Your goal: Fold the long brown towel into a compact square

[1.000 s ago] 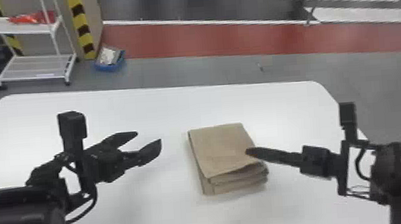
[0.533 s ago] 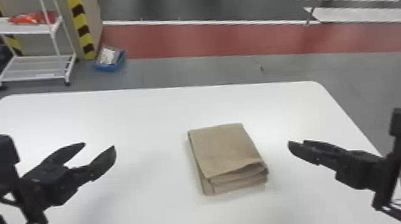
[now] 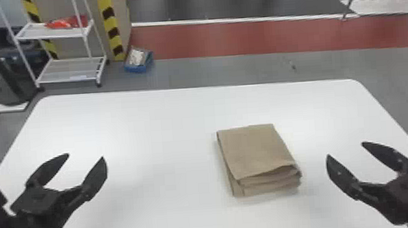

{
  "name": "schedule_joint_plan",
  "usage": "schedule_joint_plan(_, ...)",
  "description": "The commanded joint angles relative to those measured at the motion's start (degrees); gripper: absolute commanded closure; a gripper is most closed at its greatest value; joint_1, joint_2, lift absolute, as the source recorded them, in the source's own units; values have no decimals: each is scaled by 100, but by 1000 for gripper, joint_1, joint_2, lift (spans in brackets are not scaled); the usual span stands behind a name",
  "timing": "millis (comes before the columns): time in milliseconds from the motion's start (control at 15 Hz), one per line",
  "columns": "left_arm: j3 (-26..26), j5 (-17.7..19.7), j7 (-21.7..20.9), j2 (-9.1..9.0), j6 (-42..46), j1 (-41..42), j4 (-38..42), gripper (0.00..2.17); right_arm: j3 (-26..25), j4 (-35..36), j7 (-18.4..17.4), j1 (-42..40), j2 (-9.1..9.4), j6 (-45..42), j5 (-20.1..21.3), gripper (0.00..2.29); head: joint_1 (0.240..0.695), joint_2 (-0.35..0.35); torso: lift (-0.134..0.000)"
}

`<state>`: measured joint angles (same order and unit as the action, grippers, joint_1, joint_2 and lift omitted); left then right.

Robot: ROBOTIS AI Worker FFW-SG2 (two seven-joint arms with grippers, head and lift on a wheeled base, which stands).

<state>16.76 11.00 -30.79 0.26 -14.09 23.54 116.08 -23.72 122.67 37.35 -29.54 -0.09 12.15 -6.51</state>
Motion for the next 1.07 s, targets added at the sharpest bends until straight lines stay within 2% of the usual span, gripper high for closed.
schedule_joint_plan(0, -41, -71, -120, -41, 112, 133, -104, 83, 262, -138, -79, -34, 14, -340, 326, 70, 695, -51, -124)
schedule_joint_plan(133, -138, -274, -68, -41, 604, 248, -227, 83, 587, -182, -352, -113, 14, -446, 466, 70, 695, -46, -124)
schedule_joint_plan(267, -147, -247, 126, -41, 674, 362, -191, 83, 807, -226, -615, -131, 14, -463, 625, 70, 695, -30, -124)
schedule_joint_plan(400, -120, -238, 275, -41, 762, 432, -156, 87, 851, -288, -782, -131, 14, -428, 616, 70, 695, -11, -124)
schedule_joint_plan(733, -112, -274, 293, -41, 727, 423, -139, 87, 807, -420, -765, 45, 14, -235, 572, 80, 695, 9, -124)
schedule_joint_plan(1000, -50, -265, 293, -41, 780, 511, 46, 87, 754, -437, -712, 63, 14, -463, 431, 83, 695, 7, -124)
